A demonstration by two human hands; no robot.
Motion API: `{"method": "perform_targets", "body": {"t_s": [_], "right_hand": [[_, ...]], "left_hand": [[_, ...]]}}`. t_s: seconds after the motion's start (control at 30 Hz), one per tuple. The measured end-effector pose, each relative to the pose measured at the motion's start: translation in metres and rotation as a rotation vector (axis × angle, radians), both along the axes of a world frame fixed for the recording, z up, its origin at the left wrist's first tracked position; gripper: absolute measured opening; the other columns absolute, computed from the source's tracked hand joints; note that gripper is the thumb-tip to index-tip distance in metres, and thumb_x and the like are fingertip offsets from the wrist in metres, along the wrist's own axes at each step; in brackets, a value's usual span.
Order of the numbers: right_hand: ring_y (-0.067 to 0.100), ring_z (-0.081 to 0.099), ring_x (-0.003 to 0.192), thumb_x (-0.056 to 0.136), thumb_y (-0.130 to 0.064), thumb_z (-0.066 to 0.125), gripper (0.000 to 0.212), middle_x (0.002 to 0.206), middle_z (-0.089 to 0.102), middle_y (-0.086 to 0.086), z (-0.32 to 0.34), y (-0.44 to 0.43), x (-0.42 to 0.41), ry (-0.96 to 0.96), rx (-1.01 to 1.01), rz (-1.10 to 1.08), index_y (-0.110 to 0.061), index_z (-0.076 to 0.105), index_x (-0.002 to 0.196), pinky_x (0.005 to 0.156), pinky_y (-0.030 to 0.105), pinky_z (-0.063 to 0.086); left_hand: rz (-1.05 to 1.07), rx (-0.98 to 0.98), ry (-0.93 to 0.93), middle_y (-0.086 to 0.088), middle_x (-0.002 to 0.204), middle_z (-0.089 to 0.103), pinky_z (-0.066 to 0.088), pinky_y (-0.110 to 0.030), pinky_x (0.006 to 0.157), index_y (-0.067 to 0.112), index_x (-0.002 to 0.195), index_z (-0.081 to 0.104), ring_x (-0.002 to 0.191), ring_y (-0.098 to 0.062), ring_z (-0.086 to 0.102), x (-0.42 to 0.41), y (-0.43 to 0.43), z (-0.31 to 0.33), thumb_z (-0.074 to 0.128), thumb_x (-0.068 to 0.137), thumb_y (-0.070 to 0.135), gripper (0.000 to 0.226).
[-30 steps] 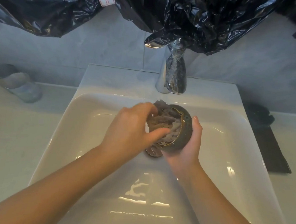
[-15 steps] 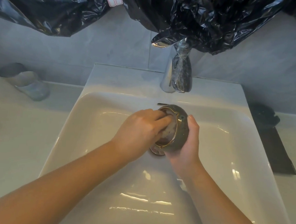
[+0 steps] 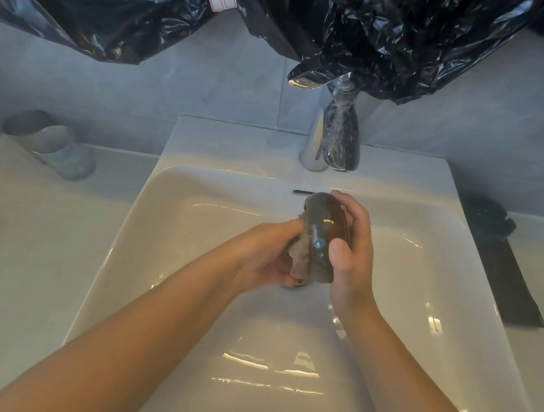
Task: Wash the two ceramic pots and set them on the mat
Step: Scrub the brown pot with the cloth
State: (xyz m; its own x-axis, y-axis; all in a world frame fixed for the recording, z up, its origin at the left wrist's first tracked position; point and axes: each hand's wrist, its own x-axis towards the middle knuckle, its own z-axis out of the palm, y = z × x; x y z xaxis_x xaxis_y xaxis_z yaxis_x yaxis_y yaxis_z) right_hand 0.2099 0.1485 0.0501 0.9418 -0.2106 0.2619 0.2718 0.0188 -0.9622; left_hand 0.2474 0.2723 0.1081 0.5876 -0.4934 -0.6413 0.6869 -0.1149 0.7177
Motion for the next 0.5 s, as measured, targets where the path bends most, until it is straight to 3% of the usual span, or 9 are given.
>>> {"method": "perform_targets", "body": {"t_s": [0.07,0.17,0.23,0.33,0.43,0.5], "right_hand": [[0.031,0.061,0.112,0.075,-0.063,0.063,0.054,0.125,0.059,0.008,0.002,0.0,0.0,-0.028,-0.046,0.027,-0.046,0.054,0.125,0.085,0.031,0.053],[0.037,0.061,0.113,0.075,-0.051,0.061,0.053,0.126,0.059,0.017,0.002,0.002,0.001,-0.009,-0.034,0.066,-0.037,0.054,0.126,0.086,0.035,0.055],[0.035,0.061,0.114,0.074,-0.048,0.06,0.055,0.126,0.058,0.018,0.002,0.002,0.001,0.024,0.008,0.083,-0.03,0.053,0.126,0.087,0.034,0.055],[0.023,0.067,0.105,0.073,-0.045,0.061,0.056,0.118,0.064,0.006,0.005,0.003,0.001,0.077,0.152,0.108,-0.023,0.052,0.124,0.081,0.03,0.055],[0.017,0.069,0.099,0.064,-0.062,0.077,0.076,0.108,0.07,-0.003,0.008,0.006,0.002,0.161,0.356,0.142,-0.019,0.053,0.122,0.077,0.029,0.057],[0.019,0.068,0.099,0.062,-0.066,0.076,0.08,0.103,0.072,-0.001,0.012,0.006,0.001,0.238,0.555,0.078,-0.015,0.056,0.121,0.073,0.029,0.057]], "left_hand": [[0.055,-0.112,0.127,-0.006,0.076,0.063,0.046,-0.023,0.054,0.013,0.09,0.063,0.057,-0.016,0.057,-0.006,0.002,-0.002,0.047,0.097,0.033,0.027],[0.158,-0.166,0.136,-0.005,0.071,0.058,0.036,-0.017,0.041,0.012,0.089,0.06,0.05,-0.014,0.051,-0.01,0.001,-0.003,0.047,0.097,0.028,0.022],[0.28,-0.144,0.096,-0.009,0.073,0.059,0.039,-0.016,0.039,0.008,0.091,0.061,0.052,-0.015,0.054,-0.009,0.001,-0.004,0.05,0.097,0.021,0.018],[0.283,-0.026,-0.01,-0.011,0.076,0.06,0.042,-0.017,0.041,0.004,0.085,0.063,0.054,-0.015,0.052,-0.008,0.005,-0.005,0.054,0.096,0.018,0.019],[0.294,0.024,-0.036,-0.005,0.062,0.065,0.045,-0.017,0.04,0.004,0.08,0.065,0.044,-0.01,0.057,-0.01,0.017,-0.005,0.053,0.097,0.018,0.025],[0.32,0.047,-0.076,-0.008,0.073,0.064,0.045,-0.021,0.048,0.005,0.087,0.065,0.051,-0.011,0.055,-0.009,0.032,-0.006,0.049,0.097,0.018,0.023]]}}
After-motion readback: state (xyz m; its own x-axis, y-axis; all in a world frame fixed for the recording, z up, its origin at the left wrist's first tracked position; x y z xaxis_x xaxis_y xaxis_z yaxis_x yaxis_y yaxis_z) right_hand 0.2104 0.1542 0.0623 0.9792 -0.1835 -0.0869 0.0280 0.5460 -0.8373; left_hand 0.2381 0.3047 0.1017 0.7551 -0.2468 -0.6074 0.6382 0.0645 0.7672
